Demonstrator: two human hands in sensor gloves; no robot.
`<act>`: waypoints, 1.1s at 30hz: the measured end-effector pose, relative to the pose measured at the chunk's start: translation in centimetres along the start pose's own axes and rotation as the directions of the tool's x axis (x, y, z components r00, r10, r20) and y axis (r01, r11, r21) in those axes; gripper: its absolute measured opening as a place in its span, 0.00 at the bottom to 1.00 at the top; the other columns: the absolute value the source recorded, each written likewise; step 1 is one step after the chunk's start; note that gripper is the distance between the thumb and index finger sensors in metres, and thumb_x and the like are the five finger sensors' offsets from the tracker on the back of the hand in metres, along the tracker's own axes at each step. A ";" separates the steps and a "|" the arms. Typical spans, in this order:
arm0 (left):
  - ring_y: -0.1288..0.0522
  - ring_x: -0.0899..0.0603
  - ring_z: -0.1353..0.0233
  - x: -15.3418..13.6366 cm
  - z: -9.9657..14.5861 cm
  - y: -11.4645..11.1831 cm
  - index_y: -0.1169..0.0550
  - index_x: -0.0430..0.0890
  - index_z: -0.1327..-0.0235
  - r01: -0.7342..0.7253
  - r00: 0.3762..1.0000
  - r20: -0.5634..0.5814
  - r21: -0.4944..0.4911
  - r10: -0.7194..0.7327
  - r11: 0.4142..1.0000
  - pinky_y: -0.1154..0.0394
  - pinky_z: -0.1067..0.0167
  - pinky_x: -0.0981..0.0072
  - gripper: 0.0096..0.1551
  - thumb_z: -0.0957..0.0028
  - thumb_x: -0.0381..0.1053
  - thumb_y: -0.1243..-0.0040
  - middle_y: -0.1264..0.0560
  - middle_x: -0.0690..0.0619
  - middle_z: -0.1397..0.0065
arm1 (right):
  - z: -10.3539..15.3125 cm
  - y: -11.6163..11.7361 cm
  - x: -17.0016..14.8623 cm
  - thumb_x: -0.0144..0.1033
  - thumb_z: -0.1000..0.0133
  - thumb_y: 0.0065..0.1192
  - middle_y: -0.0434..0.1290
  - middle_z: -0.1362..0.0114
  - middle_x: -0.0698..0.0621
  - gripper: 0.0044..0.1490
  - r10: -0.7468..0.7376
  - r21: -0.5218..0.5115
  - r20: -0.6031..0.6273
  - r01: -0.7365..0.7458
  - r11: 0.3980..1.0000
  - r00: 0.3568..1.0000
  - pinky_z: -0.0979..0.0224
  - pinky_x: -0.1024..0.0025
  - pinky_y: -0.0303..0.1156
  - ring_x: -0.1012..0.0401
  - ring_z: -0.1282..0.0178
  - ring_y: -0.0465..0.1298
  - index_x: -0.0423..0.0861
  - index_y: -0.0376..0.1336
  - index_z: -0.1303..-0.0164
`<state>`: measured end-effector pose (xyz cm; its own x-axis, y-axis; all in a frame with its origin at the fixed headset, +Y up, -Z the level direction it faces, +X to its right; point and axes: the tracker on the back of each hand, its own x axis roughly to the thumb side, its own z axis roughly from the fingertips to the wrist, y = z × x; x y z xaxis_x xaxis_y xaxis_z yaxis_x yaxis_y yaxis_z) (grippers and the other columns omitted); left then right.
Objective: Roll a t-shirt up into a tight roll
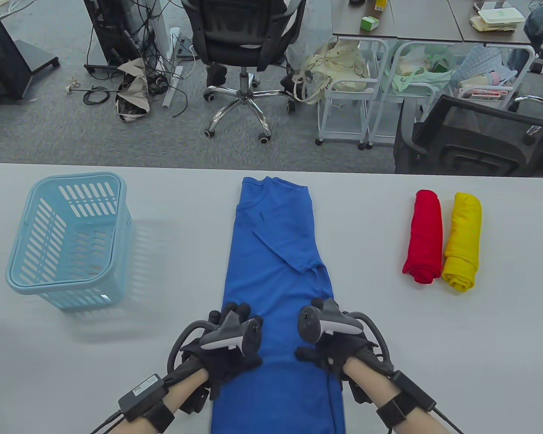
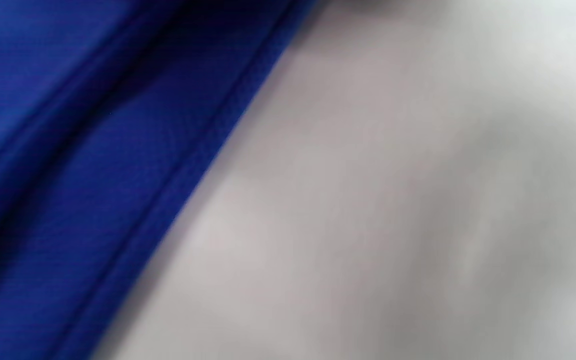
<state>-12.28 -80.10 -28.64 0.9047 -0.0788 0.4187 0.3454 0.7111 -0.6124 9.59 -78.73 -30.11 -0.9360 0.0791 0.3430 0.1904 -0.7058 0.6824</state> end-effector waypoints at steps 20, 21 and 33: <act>0.78 0.38 0.19 -4.1 -4.7 6.2 0.78 0.63 0.32 0.099 0.972 -0.213 -0.001 -0.097 0.995 0.69 0.21 0.41 0.47 0.63 0.74 0.88 0.80 0.51 0.20 | -7.0 -7.4 -3.7 0.60 0.39 0.40 0.08 0.27 0.47 0.58 -0.200 0.033 -0.059 0.202 0.979 0.978 0.25 0.42 0.20 0.45 0.25 0.10 0.50 0.12 0.28; 0.77 0.37 0.19 -4.1 -3.9 5.9 0.77 0.62 0.30 0.076 0.979 -0.192 0.018 -0.071 0.997 0.68 0.20 0.40 0.48 0.63 0.74 0.88 0.79 0.50 0.19 | -7.1 -7.6 -3.9 0.60 0.40 0.41 0.08 0.27 0.47 0.59 -0.201 0.031 -0.065 0.203 0.979 0.977 0.25 0.42 0.20 0.45 0.25 0.11 0.50 0.12 0.28; 0.77 0.37 0.18 -1.8 1.5 -1.7 0.81 0.61 0.35 0.065 0.998 -0.023 0.062 -0.063 0.996 0.67 0.21 0.38 0.49 0.63 0.75 0.88 0.83 0.50 0.22 | -6.2 -8.2 -3.1 0.62 0.40 0.44 0.18 0.19 0.42 0.58 -0.109 -0.077 -0.176 0.097 0.992 0.978 0.21 0.39 0.30 0.39 0.18 0.22 0.48 0.20 0.20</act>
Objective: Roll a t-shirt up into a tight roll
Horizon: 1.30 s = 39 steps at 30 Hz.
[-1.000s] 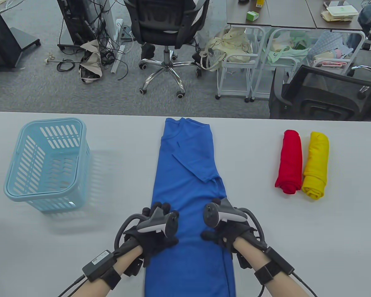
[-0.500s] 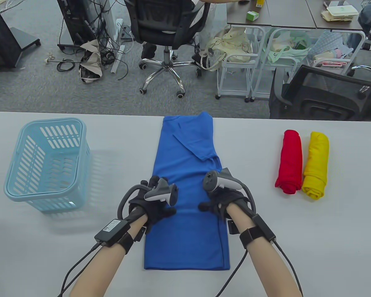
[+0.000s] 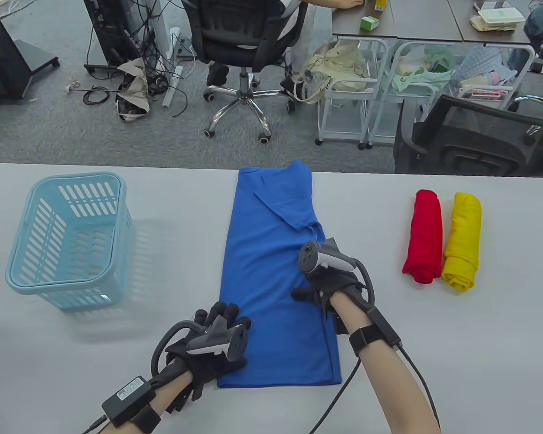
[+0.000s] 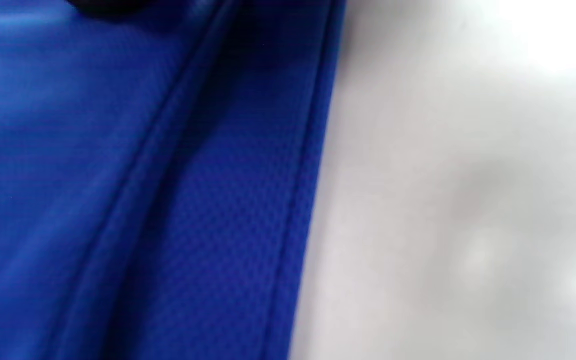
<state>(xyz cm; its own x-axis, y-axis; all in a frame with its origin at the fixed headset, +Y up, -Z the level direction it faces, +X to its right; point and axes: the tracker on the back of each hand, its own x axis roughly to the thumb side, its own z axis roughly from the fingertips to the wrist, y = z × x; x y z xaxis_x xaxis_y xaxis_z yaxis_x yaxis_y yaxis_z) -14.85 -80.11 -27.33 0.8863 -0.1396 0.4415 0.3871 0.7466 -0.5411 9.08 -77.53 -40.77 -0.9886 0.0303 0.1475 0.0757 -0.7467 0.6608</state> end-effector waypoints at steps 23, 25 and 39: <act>0.71 0.38 0.16 -1.1 1.0 0.3 0.72 0.62 0.27 -0.086 0.996 0.043 0.067 0.084 0.994 0.61 0.19 0.37 0.50 0.56 0.76 0.73 0.76 0.50 0.17 | 10.7 9.8 -2.2 0.61 0.40 0.50 0.20 0.17 0.40 0.61 0.054 -0.060 0.207 -0.043 0.997 0.977 0.21 0.37 0.32 0.37 0.17 0.24 0.48 0.21 0.18; 0.71 0.36 0.16 -1.4 2.0 0.6 0.67 0.61 0.24 -0.092 0.995 0.050 0.114 0.086 0.989 0.58 0.19 0.37 0.50 0.54 0.75 0.68 0.74 0.49 0.16 | 11.5 9.7 -1.9 0.59 0.40 0.50 0.20 0.16 0.39 0.60 0.067 -0.091 0.232 -0.048 0.995 0.970 0.20 0.37 0.33 0.36 0.16 0.25 0.49 0.22 0.17; 0.28 0.46 0.29 2.2 5.0 1.4 0.40 0.57 0.26 0.086 0.982 0.140 0.252 -0.124 0.964 0.33 0.23 0.44 0.52 0.63 0.76 0.42 0.34 0.54 0.22 | 14.5 10.2 2.1 0.57 0.50 0.72 0.53 0.16 0.45 0.54 0.327 -0.253 0.310 -0.254 0.934 0.893 0.24 0.46 0.60 0.50 0.25 0.65 0.51 0.50 0.19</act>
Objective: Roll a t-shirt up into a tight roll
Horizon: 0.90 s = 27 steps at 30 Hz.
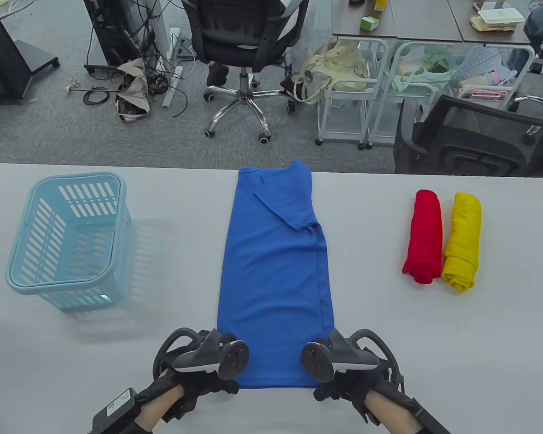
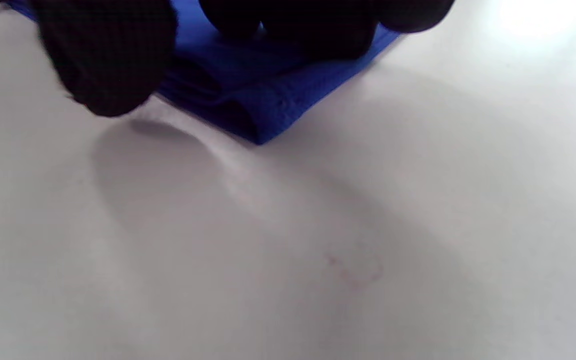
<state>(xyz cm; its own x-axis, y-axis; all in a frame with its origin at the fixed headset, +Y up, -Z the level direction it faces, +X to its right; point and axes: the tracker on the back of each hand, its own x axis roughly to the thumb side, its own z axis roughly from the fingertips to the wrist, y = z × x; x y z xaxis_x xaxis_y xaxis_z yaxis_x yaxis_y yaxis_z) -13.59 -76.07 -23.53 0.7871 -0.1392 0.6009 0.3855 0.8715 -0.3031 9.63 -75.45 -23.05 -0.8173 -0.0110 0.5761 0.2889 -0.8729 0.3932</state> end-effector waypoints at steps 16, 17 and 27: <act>0.17 0.53 0.45 0.8 -1.1 0.7 0.30 0.56 0.38 0.085 0.994 -0.072 0.124 -0.077 0.989 0.21 0.33 0.54 0.31 0.56 0.60 0.38 0.21 0.59 0.40 | -1.1 0.1 0.2 0.36 0.36 0.61 0.62 0.24 0.50 0.36 0.047 -0.100 -0.072 -0.054 0.994 0.996 0.26 0.50 0.64 0.56 0.36 0.73 0.55 0.49 0.20; 0.16 0.53 0.45 0.7 -1.0 0.7 0.30 0.56 0.37 0.073 0.995 -0.076 0.133 -0.064 0.988 0.21 0.33 0.54 0.32 0.56 0.60 0.38 0.21 0.60 0.40 | -1.1 0.1 -0.1 0.35 0.36 0.59 0.61 0.23 0.49 0.35 0.039 -0.097 -0.078 -0.046 0.994 0.996 0.26 0.50 0.64 0.56 0.36 0.73 0.55 0.49 0.20; 0.20 0.50 0.39 -2.2 1.1 3.0 0.24 0.59 0.39 -0.110 0.984 -0.100 0.317 0.149 0.942 0.28 0.27 0.48 0.26 0.51 0.60 0.48 0.23 0.59 0.36 | 1.1 -3.7 -1.5 0.36 0.33 0.48 0.60 0.23 0.48 0.22 -0.080 -0.293 -0.109 0.045 0.955 0.991 0.22 0.45 0.59 0.52 0.27 0.69 0.53 0.59 0.28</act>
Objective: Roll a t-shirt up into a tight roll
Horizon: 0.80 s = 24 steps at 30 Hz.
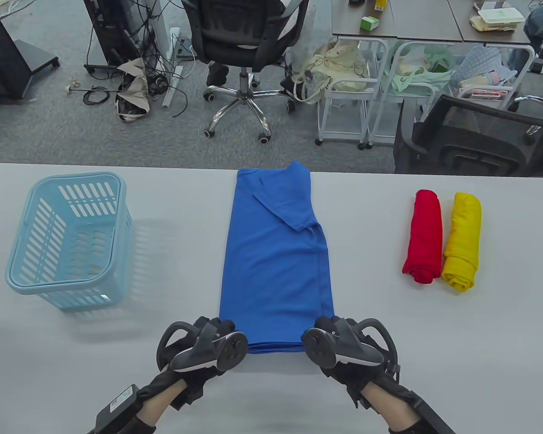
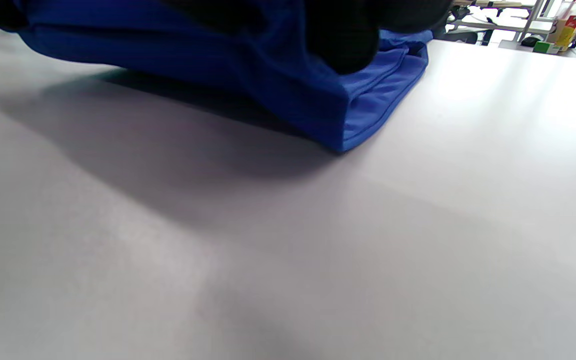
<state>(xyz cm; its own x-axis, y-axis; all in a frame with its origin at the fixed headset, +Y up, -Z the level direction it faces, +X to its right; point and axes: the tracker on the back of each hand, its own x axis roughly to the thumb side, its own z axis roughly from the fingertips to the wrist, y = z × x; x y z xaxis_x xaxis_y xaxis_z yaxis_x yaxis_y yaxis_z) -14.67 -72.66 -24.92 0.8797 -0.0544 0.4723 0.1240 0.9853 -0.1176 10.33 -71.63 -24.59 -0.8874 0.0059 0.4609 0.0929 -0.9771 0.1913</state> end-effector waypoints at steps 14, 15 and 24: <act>0.15 0.48 0.30 -4.3 0.5 2.6 0.28 0.61 0.40 -0.409 0.913 0.089 0.181 0.399 0.894 0.22 0.27 0.55 0.24 0.51 0.57 0.45 0.18 0.57 0.30 | 0.8 -2.5 -2.4 0.34 0.32 0.45 0.60 0.16 0.42 0.23 -0.357 -0.133 0.065 0.363 0.922 0.932 0.23 0.50 0.68 0.42 0.16 0.66 0.47 0.55 0.26; 0.14 0.49 0.32 -4.4 0.3 2.4 0.28 0.61 0.40 -0.436 0.900 0.094 0.157 0.426 0.886 0.21 0.29 0.56 0.24 0.51 0.56 0.45 0.16 0.57 0.32 | 0.7 -2.4 -2.5 0.34 0.32 0.45 0.63 0.18 0.43 0.22 -0.372 -0.122 0.066 0.377 0.918 0.926 0.24 0.52 0.71 0.44 0.18 0.69 0.47 0.56 0.26; 0.07 0.56 0.55 -5.4 -1.7 -0.9 0.24 0.54 0.42 -0.654 0.747 0.041 -0.136 0.664 0.744 0.13 0.43 0.62 0.24 0.51 0.56 0.48 0.09 0.59 0.56 | -1.5 0.4 -3.8 0.35 0.34 0.47 0.77 0.38 0.44 0.21 -0.598 0.076 0.053 0.594 0.801 0.799 0.46 0.66 0.84 0.57 0.48 0.88 0.46 0.61 0.32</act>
<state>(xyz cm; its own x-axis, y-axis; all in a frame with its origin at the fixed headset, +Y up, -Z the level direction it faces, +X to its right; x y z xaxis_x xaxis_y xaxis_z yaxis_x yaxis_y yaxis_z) -18.77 -73.51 -28.88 0.7203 0.6201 0.3109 -0.4203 0.7468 -0.5154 13.11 -72.39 -27.56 -0.7412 0.6007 0.2996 -0.4190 -0.7628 0.4926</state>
